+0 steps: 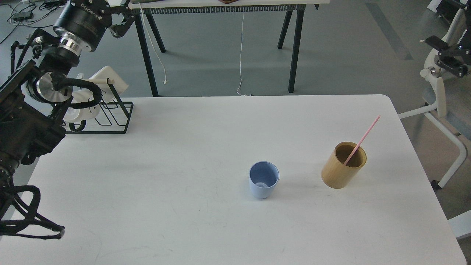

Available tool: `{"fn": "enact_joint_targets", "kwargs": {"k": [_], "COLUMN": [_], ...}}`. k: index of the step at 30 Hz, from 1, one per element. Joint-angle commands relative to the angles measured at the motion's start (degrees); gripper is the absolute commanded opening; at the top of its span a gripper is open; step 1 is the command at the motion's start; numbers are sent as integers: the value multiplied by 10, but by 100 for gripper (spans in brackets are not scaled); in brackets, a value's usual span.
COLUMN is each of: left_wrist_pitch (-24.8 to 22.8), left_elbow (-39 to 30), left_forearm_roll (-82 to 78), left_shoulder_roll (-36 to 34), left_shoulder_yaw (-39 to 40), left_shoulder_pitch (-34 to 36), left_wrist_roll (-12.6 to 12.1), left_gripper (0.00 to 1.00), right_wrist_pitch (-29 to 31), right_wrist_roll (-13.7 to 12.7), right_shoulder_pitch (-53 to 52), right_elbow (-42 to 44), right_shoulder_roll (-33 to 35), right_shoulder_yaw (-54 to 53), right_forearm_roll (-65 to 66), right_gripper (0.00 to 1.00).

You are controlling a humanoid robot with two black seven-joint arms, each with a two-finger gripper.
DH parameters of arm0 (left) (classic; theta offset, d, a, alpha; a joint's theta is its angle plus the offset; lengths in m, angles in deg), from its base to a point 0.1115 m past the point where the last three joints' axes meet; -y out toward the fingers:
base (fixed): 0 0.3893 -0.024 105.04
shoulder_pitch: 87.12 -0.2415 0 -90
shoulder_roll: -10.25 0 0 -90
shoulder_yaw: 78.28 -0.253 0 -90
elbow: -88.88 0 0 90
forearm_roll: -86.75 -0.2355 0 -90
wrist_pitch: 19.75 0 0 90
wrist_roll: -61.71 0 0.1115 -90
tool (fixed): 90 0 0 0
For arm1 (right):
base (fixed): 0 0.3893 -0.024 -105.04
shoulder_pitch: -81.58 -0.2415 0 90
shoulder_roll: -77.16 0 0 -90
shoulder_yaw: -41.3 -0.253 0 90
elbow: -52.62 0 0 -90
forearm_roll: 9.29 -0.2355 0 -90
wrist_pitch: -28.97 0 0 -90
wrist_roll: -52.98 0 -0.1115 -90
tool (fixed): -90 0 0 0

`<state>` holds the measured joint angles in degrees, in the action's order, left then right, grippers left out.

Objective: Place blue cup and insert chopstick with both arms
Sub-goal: 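Reach the right gripper to the pink stick in the tan holder and grasp it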

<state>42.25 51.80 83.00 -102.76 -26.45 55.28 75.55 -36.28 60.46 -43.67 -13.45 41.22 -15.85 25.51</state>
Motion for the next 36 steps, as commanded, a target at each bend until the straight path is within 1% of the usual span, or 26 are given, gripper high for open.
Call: {"fn": "enact_joint_targets", "kwargs": {"k": [1, 3, 9, 14, 18, 21, 23, 24, 28, 31, 35, 36], "left_wrist_pitch": [0, 0, 0, 0, 0, 0, 0, 0, 0, 0, 0, 0], "left_elbow": [53, 67, 69, 69, 68, 68, 68, 68, 68, 68, 68, 68], "left_forearm_roll": [53, 58, 57, 57, 57, 57, 57, 57, 56, 56, 56, 56], "left_shoulder_roll": [1, 1, -2, -4, -4, -3, -3, -3, -6, -12, -13, -14], "left_shoulder_yaw": [1, 2, 1, 1, 1, 0, 0, -1, -2, -1, -1, -1], "left_shoulder_pitch": [-11, -13, -14, -14, -14, -14, -14, -15, -15, -15, -14, -14], "left_wrist_roll": [-1, 0, 1, 1, 1, 1, 1, 1, 1, 1, 1, 1], "left_gripper": [99, 99, 99, 99, 99, 99, 99, 100, 99, 99, 99, 99], "right_wrist_pitch": [-37, -51, -94, -147, -175, -197, -211, -214, -215, -214, -213, -213], "right_wrist_roll": [0, 1, 2, 3, 3, 3, 3, 3, -3, -6, -12, -13], "right_shoulder_pitch": [36, 58, 126, 169, 179, 176, 173, 171, 162, 149, 123, 116], "right_elbow": [-49, -77, -163, -177, -176, -166, -158, -158, -137, -114, -99, -99], "right_shoulder_roll": [1, 4, 11, 10, 5, 4, 0, -5, -28, -59, -74, -75], "right_shoulder_yaw": [-1, -1, -1, 3, 49, 95, 117, 126, 137, 139, 171, 183], "right_forearm_roll": [92, 136, 271, 405, 443, 448, 450, 453, 480, 500, 511, 511], "right_gripper": [98, 98, 97, 94, 91, 83, 80, 77, 67, 62, 46, 39]}}
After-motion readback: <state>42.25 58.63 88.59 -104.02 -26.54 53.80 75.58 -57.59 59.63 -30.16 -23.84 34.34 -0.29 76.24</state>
